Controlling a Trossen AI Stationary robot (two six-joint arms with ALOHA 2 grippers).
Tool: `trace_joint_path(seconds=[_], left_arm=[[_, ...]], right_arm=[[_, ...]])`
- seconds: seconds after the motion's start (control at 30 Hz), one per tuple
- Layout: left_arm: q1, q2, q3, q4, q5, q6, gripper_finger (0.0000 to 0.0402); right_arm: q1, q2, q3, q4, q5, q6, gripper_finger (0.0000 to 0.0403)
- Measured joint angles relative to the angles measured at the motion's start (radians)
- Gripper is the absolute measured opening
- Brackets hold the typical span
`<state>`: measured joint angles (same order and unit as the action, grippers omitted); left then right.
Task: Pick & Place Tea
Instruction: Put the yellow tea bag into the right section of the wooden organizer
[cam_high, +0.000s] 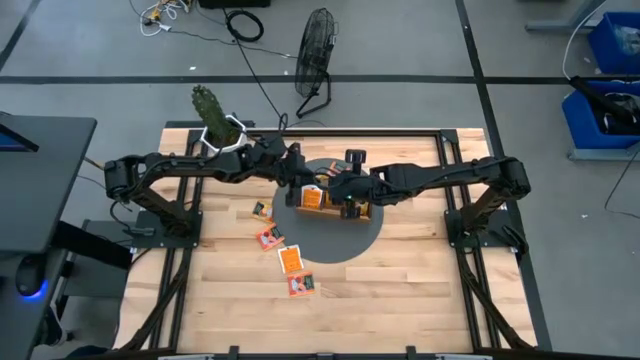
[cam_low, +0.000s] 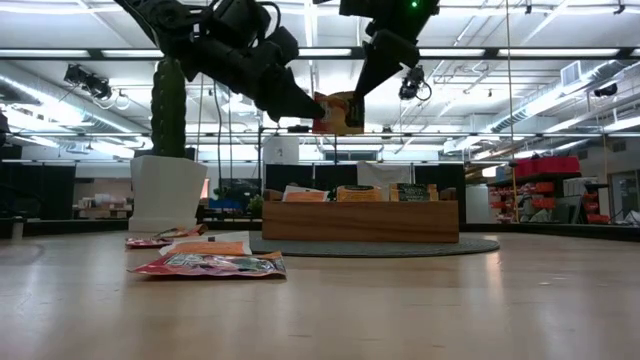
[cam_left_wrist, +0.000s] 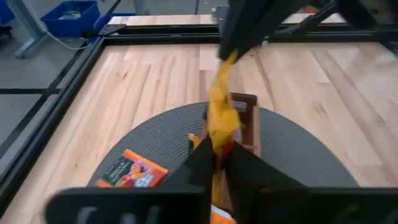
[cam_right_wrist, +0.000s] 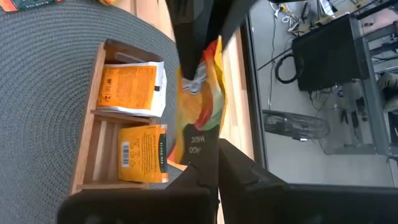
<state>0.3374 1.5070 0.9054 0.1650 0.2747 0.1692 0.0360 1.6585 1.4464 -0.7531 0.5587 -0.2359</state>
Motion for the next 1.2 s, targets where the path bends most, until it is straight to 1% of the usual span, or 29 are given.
trace_joint_path(seconds=[0.03, 0.07, 0.23, 0.3, 0.4, 0.5, 0.6, 0.7, 0.8, 0.9, 1.07, 1.17, 1.2], left_arm=[[0.0, 0.0, 0.0, 0.0, 0.016, 0.003, 0.0019], [0.0, 0.0, 0.0, 0.0, 0.026, 0.004, 0.0017], [-0.007, 0.0, 0.0, 0.017, 0.032, -0.025, 0.0015], [-0.007, 0.0, 0.0, 0.027, 0.032, -0.028, 0.0015], [0.001, 0.0, 0.0, 0.064, 0.036, -0.053, 0.0015], [0.007, -0.004, 0.0, 0.103, 0.036, -0.053, 0.0015], [0.008, -0.004, 0.0, 0.165, 0.037, -0.053, 0.0015], [0.007, -0.005, 0.0, 0.229, 0.05, -0.053, 0.0014], [0.007, -0.005, 0.0, 0.289, 0.07, -0.059, 0.0014], [0.007, -0.005, 0.0, 0.339, 0.088, -0.061, 0.0014], [-0.007, -0.005, 0.0, 0.428, 0.135, -0.08, 0.0014], [-0.023, -0.005, 0.0, 0.484, 0.142, -0.106, 0.0014], [-0.027, -0.005, 0.0, 0.501, 0.152, -0.112, 0.0014]], right_arm=[[0.0, 0.0, 0.0, 0.003, 0.0, 0.001, 0.0], [0.0, -0.001, 0.0, 0.004, 0.001, 0.007, 0.0], [0.001, -0.001, 0.0, 0.024, 0.004, 0.034, 0.0009], [0.001, -0.001, 0.0, 0.025, 0.024, 0.059, 0.0019], [0.005, -0.013, 0.0, -0.025, 0.065, 0.118, 0.0033], [0.022, -0.048, 0.0, -0.061, 0.089, 0.177, 0.0042], [0.052, -0.099, 0.0, -0.074, 0.088, 0.239, 0.0045], [0.095, -0.174, -0.052, -0.044, 0.098, 0.313, 0.0044], [0.146, -0.276, -0.198, 0.096, 0.14, 0.339, 0.0041], [0.191, -0.394, -0.37, 0.311, 0.141, 0.313, 0.004], [0.24, -0.533, -0.654, 0.761, 0.14, 0.168, 0.0039], [0.254, -0.565, -0.825, 1.044, 0.14, 0.102, 0.0039], [0.256, -0.563, -0.89, 1.17, 0.136, 0.077, 0.0039]])
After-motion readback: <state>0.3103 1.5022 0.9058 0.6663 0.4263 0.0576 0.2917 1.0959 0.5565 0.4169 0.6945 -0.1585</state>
